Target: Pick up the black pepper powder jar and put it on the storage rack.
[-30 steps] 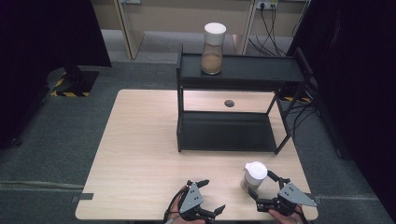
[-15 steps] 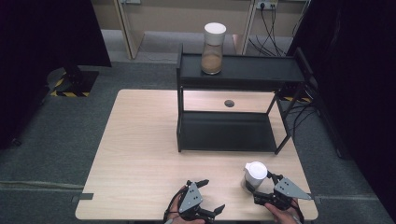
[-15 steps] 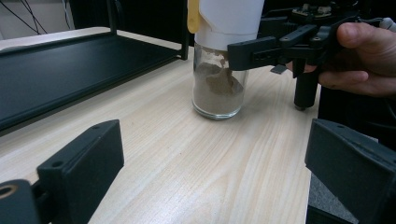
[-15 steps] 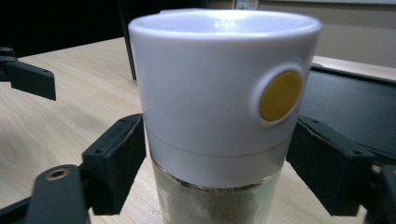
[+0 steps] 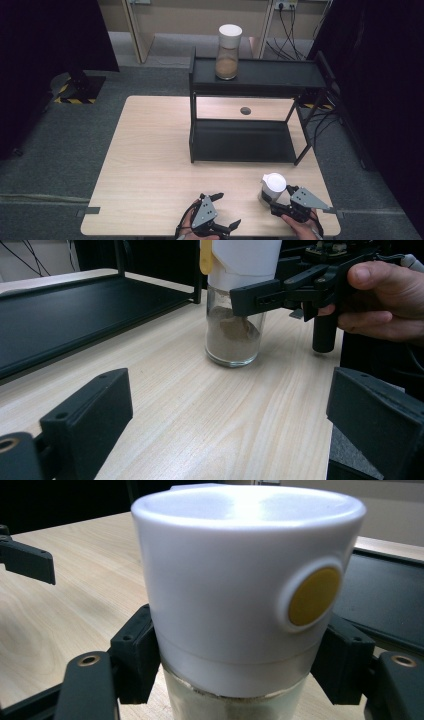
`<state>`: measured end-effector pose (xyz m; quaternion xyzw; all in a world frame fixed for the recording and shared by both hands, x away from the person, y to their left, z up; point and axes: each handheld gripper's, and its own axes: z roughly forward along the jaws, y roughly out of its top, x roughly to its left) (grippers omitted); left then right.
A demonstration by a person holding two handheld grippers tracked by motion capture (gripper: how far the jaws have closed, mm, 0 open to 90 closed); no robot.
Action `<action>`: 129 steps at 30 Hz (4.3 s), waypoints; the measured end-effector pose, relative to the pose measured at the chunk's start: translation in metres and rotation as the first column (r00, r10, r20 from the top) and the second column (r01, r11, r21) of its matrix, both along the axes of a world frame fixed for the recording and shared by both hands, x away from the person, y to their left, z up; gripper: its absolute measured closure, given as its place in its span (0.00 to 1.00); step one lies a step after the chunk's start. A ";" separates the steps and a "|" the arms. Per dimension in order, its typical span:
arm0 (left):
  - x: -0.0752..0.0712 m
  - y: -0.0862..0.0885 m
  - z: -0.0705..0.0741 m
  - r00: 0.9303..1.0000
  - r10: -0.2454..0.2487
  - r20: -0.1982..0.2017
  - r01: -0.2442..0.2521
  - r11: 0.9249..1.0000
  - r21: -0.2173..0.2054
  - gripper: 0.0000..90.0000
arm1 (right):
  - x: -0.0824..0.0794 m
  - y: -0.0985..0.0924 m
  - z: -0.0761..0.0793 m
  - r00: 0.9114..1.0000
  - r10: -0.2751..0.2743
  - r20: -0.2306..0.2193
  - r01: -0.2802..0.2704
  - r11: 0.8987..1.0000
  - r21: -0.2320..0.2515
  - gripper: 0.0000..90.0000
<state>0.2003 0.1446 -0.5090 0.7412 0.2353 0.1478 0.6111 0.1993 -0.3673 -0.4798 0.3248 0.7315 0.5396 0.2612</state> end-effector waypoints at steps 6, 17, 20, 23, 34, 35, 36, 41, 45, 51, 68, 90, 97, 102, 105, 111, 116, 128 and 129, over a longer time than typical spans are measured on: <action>0.000 0.000 -0.001 1.000 0.003 -0.001 -0.003 1.000 -0.002 0.04 | -0.004 -0.001 0.005 1.000 -0.015 0.009 0.015 1.000 0.011 0.34; 0.000 0.000 -0.001 1.000 0.009 -0.001 -0.009 1.000 -0.004 0.05 | -0.002 -0.005 0.023 1.000 -0.014 0.020 0.013 0.999 0.029 0.34; -0.001 0.001 -0.001 1.000 0.011 0.000 -0.011 1.000 -0.007 0.05 | 0.000 -0.005 0.030 1.000 -0.011 0.028 0.010 1.000 0.028 0.34; -0.001 0.001 -0.001 1.000 0.013 0.001 -0.013 1.000 -0.006 0.05 | 0.003 -0.005 0.037 0.999 -0.006 0.034 0.005 0.999 0.036 0.34; -0.001 0.001 -0.002 1.000 0.017 0.001 -0.017 1.000 -0.008 0.05 | 0.012 0.000 0.064 0.998 0.021 0.065 -0.023 0.999 0.025 0.34; -0.001 0.001 -0.002 1.000 0.017 0.001 -0.017 1.000 -0.008 0.05 | 0.013 0.001 0.068 0.998 0.026 0.065 -0.028 0.999 0.026 0.34; -0.001 0.001 -0.002 1.000 0.018 0.001 -0.018 1.000 -0.009 0.05 | 0.014 0.001 0.071 0.997 0.029 0.068 -0.030 0.999 0.028 0.34; -0.001 0.001 -0.002 1.000 0.018 0.000 -0.018 1.000 -0.010 0.05 | 0.020 0.004 0.085 0.996 0.044 0.081 -0.047 0.998 0.029 0.34; -0.001 0.001 -0.002 1.000 0.018 -0.002 -0.018 1.000 -0.012 0.05 | 0.026 0.005 0.098 0.994 0.063 0.088 -0.066 0.997 0.033 0.34; -0.001 0.001 -0.003 1.000 0.018 -0.003 -0.018 1.000 -0.012 0.05 | 0.036 0.007 0.121 0.991 0.085 0.105 -0.089 0.995 0.040 0.34; -0.001 0.001 -0.003 1.000 0.017 -0.004 -0.017 1.000 -0.010 0.05 | 0.068 0.012 0.173 0.986 0.126 0.108 -0.135 0.988 0.078 0.34; -0.002 0.002 -0.002 1.000 0.019 -0.001 -0.019 1.000 -0.013 0.05 | 0.096 0.010 0.229 0.983 0.142 0.116 -0.154 0.982 0.107 0.34; -0.001 0.002 -0.003 1.000 0.018 -0.002 -0.018 1.000 -0.013 0.05 | 0.103 0.015 0.247 0.983 0.137 0.119 -0.150 0.982 0.111 0.34; -0.002 0.002 -0.003 1.000 0.019 -0.002 -0.019 1.000 -0.015 0.05 | 0.109 0.020 0.259 0.984 0.130 0.122 -0.144 0.983 0.113 0.34; -0.002 0.002 -0.003 1.000 0.020 -0.001 -0.020 1.000 -0.017 0.05 | 0.113 0.022 0.265 0.984 0.129 0.122 -0.143 0.983 0.118 0.34; -0.002 0.002 -0.003 1.000 0.021 -0.002 -0.021 1.000 -0.018 0.05 | 0.120 0.029 0.276 0.985 0.119 0.121 -0.134 0.983 0.122 0.34; -0.002 0.003 -0.003 1.000 0.023 0.000 -0.023 1.000 -0.018 0.05 | 0.126 0.034 0.287 0.987 0.106 0.121 -0.122 0.985 0.124 0.34; -0.002 0.003 -0.004 1.000 0.021 -0.001 -0.021 1.000 -0.014 0.05 | 0.144 0.047 0.307 0.991 0.053 0.120 -0.067 0.991 0.120 0.34; -0.002 0.003 -0.004 1.000 0.022 -0.002 -0.022 1.000 -0.014 0.05 | 0.146 0.048 0.309 0.992 0.048 0.119 -0.062 0.991 0.119 0.34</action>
